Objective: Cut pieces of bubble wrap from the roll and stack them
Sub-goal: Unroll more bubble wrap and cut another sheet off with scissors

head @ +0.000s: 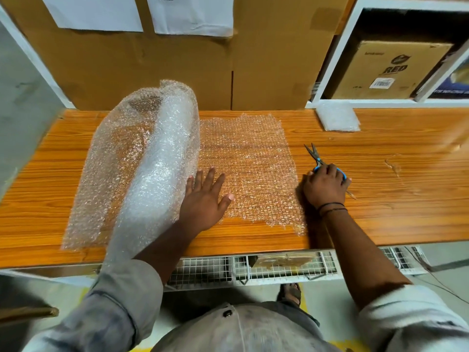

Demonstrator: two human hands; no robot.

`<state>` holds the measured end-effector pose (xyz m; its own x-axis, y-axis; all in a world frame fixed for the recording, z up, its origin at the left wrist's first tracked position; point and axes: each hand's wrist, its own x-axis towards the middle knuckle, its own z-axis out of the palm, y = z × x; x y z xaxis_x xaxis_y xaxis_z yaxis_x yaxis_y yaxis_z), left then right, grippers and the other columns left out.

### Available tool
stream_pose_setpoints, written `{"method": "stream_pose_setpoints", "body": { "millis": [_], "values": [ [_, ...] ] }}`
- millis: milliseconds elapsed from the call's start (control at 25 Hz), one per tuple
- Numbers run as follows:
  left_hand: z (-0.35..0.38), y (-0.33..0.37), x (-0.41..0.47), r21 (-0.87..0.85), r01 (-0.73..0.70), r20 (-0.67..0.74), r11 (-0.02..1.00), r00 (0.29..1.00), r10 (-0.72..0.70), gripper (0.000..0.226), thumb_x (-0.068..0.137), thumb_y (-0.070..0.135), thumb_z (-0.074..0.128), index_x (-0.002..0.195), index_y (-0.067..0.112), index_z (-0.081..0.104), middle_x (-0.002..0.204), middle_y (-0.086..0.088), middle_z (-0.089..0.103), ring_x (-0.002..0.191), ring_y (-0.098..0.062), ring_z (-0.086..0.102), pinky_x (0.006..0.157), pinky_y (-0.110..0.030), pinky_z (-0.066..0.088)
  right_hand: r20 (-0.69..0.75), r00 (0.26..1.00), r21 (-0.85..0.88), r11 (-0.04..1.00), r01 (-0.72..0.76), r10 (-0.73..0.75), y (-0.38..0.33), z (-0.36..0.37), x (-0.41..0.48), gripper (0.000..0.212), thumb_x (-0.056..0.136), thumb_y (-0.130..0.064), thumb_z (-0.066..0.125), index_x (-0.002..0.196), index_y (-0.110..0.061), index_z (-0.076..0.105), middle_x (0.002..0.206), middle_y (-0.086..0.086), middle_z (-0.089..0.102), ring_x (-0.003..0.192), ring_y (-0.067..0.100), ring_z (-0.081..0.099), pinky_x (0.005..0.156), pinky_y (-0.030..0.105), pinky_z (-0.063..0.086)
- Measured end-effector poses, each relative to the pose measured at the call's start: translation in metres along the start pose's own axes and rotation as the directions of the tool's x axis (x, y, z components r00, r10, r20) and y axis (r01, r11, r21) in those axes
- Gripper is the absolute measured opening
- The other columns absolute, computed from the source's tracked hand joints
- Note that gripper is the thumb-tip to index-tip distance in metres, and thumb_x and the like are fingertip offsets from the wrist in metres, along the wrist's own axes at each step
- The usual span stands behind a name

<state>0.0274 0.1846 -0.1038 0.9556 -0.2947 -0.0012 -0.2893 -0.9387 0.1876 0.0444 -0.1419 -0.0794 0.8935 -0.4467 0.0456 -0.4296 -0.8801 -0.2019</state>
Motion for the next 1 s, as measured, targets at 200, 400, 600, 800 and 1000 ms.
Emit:
{"method": "stream_pose_setpoints", "body": {
  "millis": [200,400,600,800,1000],
  "values": [
    [0.002,0.001,0.002,-0.025,0.001,-0.012,1.0,1.0,-0.001,0.084,0.095,0.074,0.001,0.165,0.028,0.012,0.173,-0.006,0.0,0.158,-0.037,-0.002,0.125,-0.056,-0.003,-0.012,0.995,-0.068,0.993,0.098,-0.099,0.009,-0.013,-0.009,0.037,0.102,-0.02,0.049,0.127,0.004,0.063,0.134,0.025,0.053,0.122,0.05,0.051,0.099,0.062,0.043],
    [0.003,0.005,0.005,-0.028,0.006,0.007,1.0,1.0,-0.005,0.084,0.095,0.073,0.003,0.165,0.028,0.012,0.173,-0.006,-0.001,0.158,-0.038,-0.003,0.125,-0.057,-0.002,-0.043,0.999,-0.083,0.996,0.018,-0.022,0.005,-0.019,-0.01,0.033,0.101,-0.018,0.054,0.124,0.0,0.068,0.125,0.024,0.054,0.116,0.047,0.054,0.099,0.057,0.044],
    [0.0,0.01,0.003,-0.132,-0.011,-0.038,0.991,0.999,0.006,0.075,0.098,0.067,0.023,0.161,0.026,0.029,0.172,-0.009,0.011,0.158,-0.039,0.007,0.125,-0.058,0.003,0.012,0.998,-0.06,0.997,-0.057,0.058,0.005,-0.02,-0.007,0.035,0.103,-0.024,0.056,0.129,-0.005,0.068,0.127,0.026,0.057,0.115,0.05,0.056,0.1,0.053,0.046],
    [0.003,0.02,-0.009,-0.207,-0.245,-0.2,0.947,0.958,0.204,0.057,0.098,0.061,0.043,0.141,0.028,0.058,0.157,-0.003,0.047,0.15,-0.032,0.033,0.122,-0.057,0.025,0.097,0.995,0.244,0.969,-0.048,0.025,0.009,-0.032,-0.016,0.035,0.096,-0.029,0.069,0.121,-0.004,0.067,0.115,0.028,0.068,0.104,0.047,0.064,0.083,0.048,0.055],
    [0.006,0.021,-0.016,-0.212,-0.379,-0.328,0.901,0.896,0.3,0.026,0.091,0.051,0.067,0.107,0.03,0.071,0.117,0.012,0.063,0.127,-0.02,0.051,0.109,-0.045,0.038,0.42,0.906,0.82,0.404,-0.404,0.055,-0.007,-0.058,-0.068,0.02,0.102,-0.012,0.061,0.121,-0.007,0.063,0.114,0.021,0.07,0.089,0.034,0.074,0.069,0.041,0.062]
  ]
}}
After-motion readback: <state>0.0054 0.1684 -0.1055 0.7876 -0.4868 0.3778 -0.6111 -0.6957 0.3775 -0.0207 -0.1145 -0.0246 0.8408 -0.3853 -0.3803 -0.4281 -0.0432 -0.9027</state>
